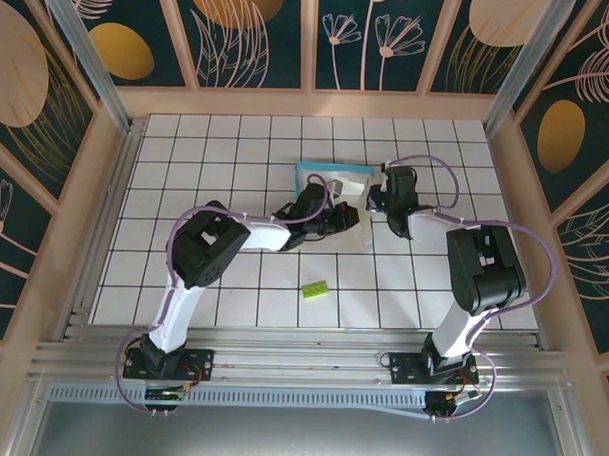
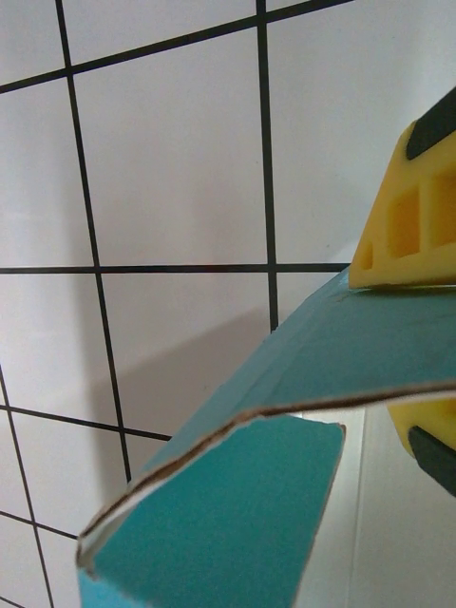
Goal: Fold the paper box
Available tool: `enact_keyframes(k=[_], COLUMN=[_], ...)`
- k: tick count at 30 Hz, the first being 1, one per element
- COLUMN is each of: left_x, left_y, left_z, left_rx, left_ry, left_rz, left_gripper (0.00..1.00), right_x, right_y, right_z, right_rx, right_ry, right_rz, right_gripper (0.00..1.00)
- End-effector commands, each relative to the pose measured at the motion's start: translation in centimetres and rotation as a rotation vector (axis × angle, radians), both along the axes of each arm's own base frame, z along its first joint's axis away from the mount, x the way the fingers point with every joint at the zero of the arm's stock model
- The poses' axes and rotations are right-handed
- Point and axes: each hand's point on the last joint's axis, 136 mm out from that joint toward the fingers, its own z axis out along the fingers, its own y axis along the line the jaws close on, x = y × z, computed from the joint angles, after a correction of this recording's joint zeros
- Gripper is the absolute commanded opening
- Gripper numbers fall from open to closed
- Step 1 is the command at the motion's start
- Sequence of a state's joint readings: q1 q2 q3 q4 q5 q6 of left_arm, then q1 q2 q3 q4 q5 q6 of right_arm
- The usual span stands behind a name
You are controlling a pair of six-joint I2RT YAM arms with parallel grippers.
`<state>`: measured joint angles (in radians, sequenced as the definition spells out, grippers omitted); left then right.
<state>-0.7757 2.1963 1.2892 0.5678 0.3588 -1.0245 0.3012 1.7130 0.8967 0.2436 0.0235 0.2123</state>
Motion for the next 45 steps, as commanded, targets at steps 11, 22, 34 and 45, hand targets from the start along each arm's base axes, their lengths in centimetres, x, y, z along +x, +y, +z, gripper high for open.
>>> enact_keyframes(k=[11,22,34,45], left_x=[-0.1,-0.4,-0.3,0.2], left_y=[-2.7,-1.0,-0.9,-1.1], left_z=[-3.5,-9.5,-10.0,-5.6], left_rx=[0.014,0.213,0.211,0.122], left_ry=[0.123,0.196,0.197,0.095], left_rz=[-0.069,-0.049,-0.034,-0.025], left_gripper=[0.01,0.0,0.0,0.05], right_x=[-0.4,-0.4,-1.6,-3.2], right_y=[0.1,1.2,2.3,1.2], right_z=[1.9,2.7,0.5,-2.6], right_rx=[0.065,0.187,0.219,0.202], right_ry=[-0.036,0.017,0.119,0.126], right_rz=[-0.029,-0.053,-0.071,-0.112], right_gripper=[0.13,0.16,0.17,0.17])
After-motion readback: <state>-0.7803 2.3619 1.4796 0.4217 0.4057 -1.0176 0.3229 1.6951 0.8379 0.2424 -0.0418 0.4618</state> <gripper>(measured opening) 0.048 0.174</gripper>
